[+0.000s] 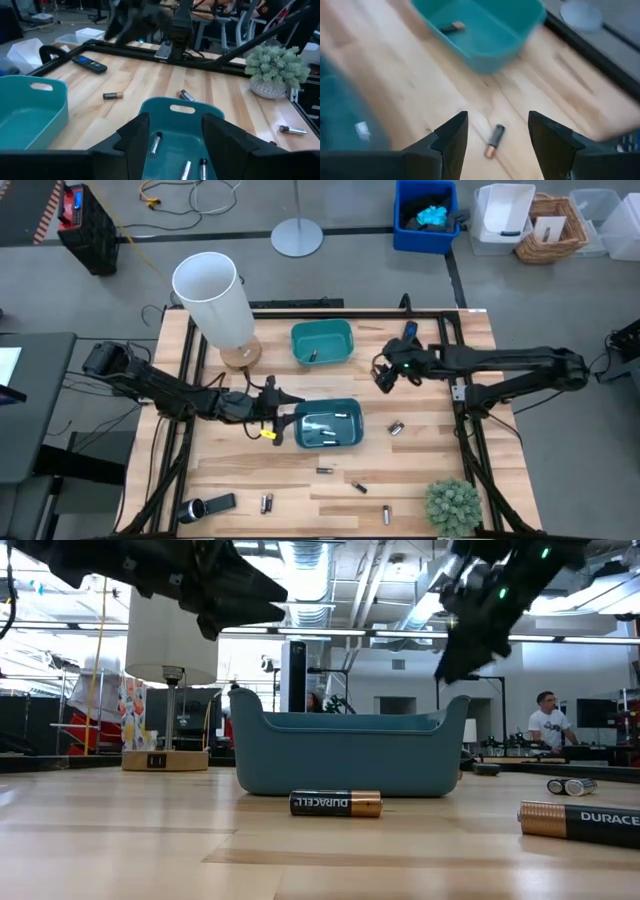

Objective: Sort batteries
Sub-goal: Put the black battery into the green bin

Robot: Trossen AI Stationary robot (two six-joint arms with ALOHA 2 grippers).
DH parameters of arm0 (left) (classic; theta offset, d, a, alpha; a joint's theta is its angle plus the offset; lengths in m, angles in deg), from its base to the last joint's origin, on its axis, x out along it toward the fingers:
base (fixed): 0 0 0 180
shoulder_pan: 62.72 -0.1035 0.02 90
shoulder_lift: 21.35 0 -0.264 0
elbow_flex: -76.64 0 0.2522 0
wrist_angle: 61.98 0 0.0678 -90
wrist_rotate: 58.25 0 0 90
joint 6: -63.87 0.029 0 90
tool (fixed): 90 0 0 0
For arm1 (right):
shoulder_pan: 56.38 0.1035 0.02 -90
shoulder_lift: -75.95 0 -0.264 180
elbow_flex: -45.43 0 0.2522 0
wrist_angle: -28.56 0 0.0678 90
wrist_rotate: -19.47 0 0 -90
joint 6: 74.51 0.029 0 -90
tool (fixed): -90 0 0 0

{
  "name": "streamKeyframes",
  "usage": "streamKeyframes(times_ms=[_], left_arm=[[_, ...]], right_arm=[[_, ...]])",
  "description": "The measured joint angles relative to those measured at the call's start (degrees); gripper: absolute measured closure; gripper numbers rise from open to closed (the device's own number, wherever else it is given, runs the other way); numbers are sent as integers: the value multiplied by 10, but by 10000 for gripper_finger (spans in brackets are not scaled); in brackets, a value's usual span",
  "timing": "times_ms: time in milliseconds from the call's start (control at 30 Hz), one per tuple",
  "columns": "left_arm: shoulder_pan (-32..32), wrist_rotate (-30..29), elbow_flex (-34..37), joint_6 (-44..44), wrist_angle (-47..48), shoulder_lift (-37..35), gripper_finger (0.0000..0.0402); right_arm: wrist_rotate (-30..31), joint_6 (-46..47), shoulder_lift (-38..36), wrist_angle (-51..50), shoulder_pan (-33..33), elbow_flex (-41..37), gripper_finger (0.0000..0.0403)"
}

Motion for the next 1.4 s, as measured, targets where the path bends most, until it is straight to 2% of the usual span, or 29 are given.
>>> streamKeyframes(times_ms=[267, 467, 900, 1033, 1300, 1400], left_arm=[[13, 0, 0, 0, 23, -5, 228], [30, -3, 0, 0, 22, -5, 228], [37, -13, 0, -6, 22, -5, 228], [37, -15, 0, -6, 22, -5, 228], [37, -16, 0, -8, 22, -5, 228], [37, -17, 0, -9, 22, -5, 228]], right_arm=[[-2, 23, 122, 23, -27, -6, 179], [-27, 23, 197, 49, -43, -6, 179], [-54, 22, 282, 77, -65, -3, 185], [-66, 25, 290, 81, -68, -3, 213], [-70, 31, 290, 91, -67, -4, 325], [-70, 33, 290, 97, -67, -4, 354]])
